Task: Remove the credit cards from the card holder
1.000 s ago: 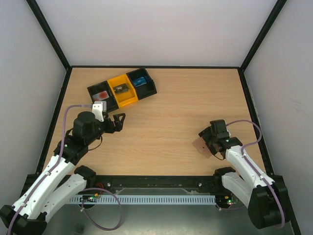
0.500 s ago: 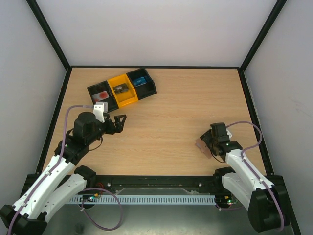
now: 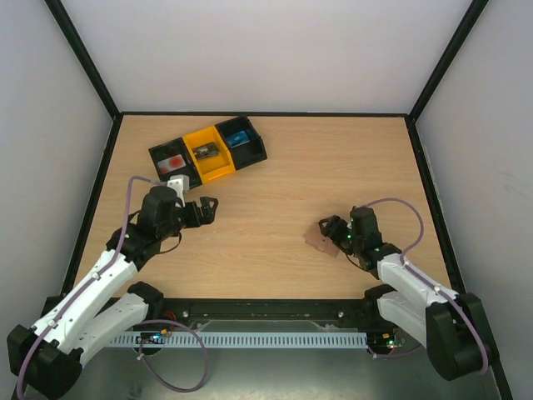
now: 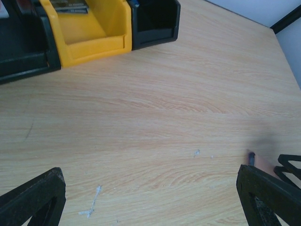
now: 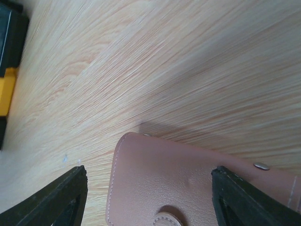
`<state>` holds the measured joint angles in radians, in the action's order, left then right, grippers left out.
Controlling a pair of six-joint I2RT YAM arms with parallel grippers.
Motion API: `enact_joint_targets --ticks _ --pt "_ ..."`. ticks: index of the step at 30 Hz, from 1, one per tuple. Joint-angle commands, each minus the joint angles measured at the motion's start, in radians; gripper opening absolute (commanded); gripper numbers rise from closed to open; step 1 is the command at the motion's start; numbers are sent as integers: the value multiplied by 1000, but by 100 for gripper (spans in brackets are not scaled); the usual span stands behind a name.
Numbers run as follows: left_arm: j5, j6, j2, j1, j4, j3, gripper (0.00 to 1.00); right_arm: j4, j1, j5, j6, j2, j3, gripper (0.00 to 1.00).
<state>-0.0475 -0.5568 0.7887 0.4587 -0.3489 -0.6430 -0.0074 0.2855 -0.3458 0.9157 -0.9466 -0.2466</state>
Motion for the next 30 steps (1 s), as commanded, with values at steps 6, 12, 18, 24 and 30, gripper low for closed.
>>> enact_joint_targets --ticks 6,12,18,24,30 --pt "-34 -67 29 24 40 33 100 162 230 27 -38 -249 -76 71" --pt "-70 -111 11 29 83 85 99 164 397 52 -144 -502 -284 70" --pt "-83 -122 9 32 89 102 98 42 501 145 -220 -598 -450 56" --pt "-69 -139 -26 32 100 130 98 -85 577 279 -185 -514 -483 41" --pt "-38 -141 -55 32 80 129 98 -160 650 408 -141 -476 -502 34"
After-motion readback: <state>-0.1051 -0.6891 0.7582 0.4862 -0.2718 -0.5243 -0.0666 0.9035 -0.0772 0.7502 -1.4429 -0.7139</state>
